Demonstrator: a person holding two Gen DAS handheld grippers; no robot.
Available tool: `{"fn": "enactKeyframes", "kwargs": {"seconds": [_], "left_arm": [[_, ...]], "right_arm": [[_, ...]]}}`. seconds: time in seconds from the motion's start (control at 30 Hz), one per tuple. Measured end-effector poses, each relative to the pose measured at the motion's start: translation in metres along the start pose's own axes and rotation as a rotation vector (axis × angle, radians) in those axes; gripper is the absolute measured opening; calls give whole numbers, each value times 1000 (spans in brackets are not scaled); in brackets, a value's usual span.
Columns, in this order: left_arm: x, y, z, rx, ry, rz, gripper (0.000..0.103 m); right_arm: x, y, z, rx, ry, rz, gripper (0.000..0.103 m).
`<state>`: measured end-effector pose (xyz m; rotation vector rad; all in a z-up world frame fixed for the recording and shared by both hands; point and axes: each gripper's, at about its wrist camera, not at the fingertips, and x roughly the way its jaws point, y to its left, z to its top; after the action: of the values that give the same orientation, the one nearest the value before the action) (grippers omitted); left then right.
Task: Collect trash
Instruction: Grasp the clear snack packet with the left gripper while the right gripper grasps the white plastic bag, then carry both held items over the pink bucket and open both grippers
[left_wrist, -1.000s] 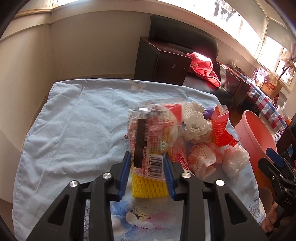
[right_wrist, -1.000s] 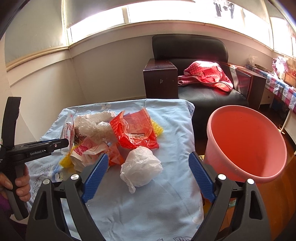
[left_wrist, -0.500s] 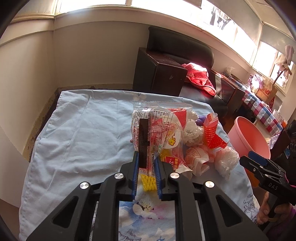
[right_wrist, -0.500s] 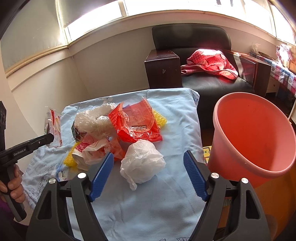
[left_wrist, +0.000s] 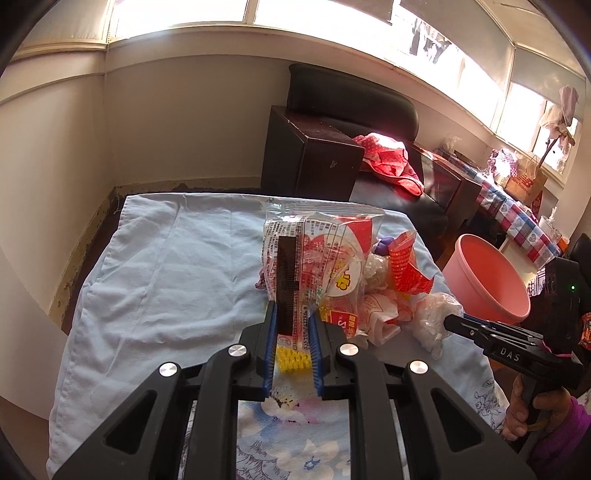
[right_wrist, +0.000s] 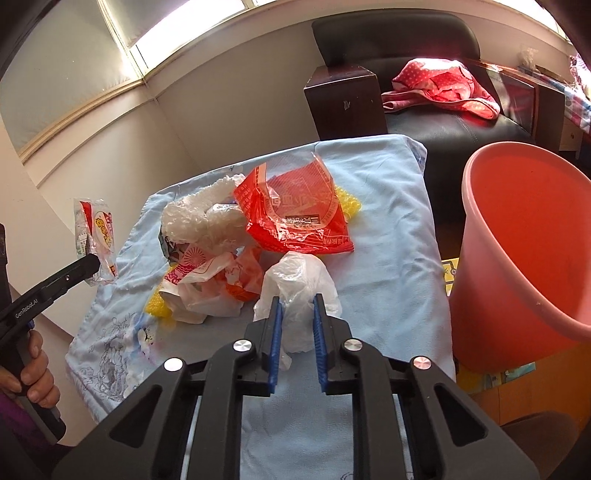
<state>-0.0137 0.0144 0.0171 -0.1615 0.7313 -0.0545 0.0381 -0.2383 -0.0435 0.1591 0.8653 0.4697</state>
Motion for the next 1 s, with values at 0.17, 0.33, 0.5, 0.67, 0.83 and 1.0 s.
{"fn": "enactKeyframes", "kwargs": {"seconds": [0.17, 0.33, 0.5, 0.67, 0.83, 1.0], "left_arm": [[-2, -21, 8, 32, -19, -40, 15], [-2, -53, 17, 83, -39, -92, 15], [7, -96, 25, 136, -31, -168, 15], [23, -152, 35, 210, -29, -243, 15], [48, -211, 44, 263, -6, -326, 15], [81, -263, 44, 327, 50, -365, 15]], "right_arm": [[-25, -3, -1, -4, -62, 3, 16], [-54, -18, 3, 5, -145, -38, 16], [-83, -47, 6, 34, -225, -137, 16], [-103, -88, 4, 97, -264, -230, 16], [-110, -121, 2, 144, -277, -307, 16], [-107, -145, 3, 176, -258, -348, 16]]}}
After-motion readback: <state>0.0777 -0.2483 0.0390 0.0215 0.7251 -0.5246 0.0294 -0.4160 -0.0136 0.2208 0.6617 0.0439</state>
